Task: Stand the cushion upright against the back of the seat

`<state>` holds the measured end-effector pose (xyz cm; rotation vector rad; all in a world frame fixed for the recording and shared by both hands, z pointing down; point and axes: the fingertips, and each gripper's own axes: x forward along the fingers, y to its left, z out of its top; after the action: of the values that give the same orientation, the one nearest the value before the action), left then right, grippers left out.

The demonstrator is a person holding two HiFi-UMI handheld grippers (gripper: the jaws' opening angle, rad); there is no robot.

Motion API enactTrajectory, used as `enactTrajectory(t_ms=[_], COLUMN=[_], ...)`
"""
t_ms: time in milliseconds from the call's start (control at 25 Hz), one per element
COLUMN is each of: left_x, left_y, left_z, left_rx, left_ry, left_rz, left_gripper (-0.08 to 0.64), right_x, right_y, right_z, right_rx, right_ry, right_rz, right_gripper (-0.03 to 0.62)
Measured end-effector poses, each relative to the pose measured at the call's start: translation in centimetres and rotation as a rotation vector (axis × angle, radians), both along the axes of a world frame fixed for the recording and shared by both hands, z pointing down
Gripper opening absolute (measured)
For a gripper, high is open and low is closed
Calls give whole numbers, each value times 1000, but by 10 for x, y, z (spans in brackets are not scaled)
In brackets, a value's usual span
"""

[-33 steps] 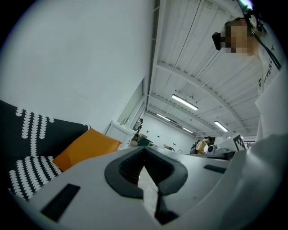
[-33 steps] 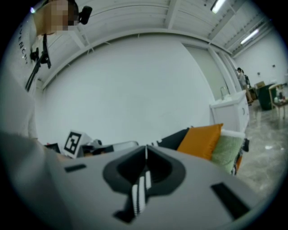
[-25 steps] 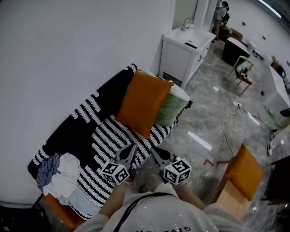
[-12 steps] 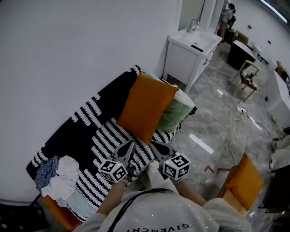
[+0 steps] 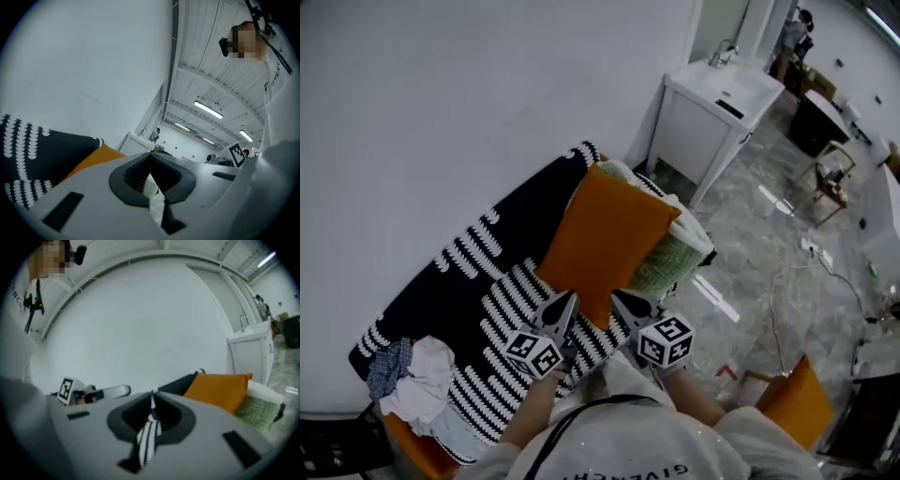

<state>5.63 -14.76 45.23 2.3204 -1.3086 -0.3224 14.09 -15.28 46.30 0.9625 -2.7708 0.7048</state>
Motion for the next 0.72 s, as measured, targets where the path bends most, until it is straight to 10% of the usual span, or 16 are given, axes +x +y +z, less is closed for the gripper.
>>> enactTrajectory(t_ms=[720], left_x=[3], left_y=[-137], left_z=[67], left_rx=[-121], left_ry=[-12], left_rz=[-70], left_gripper=[25], right_x=[70], right_y=[-169], right_z=[81], right_rx=[-141], right_ry=[105], right_rz=[114], right_gripper=[21])
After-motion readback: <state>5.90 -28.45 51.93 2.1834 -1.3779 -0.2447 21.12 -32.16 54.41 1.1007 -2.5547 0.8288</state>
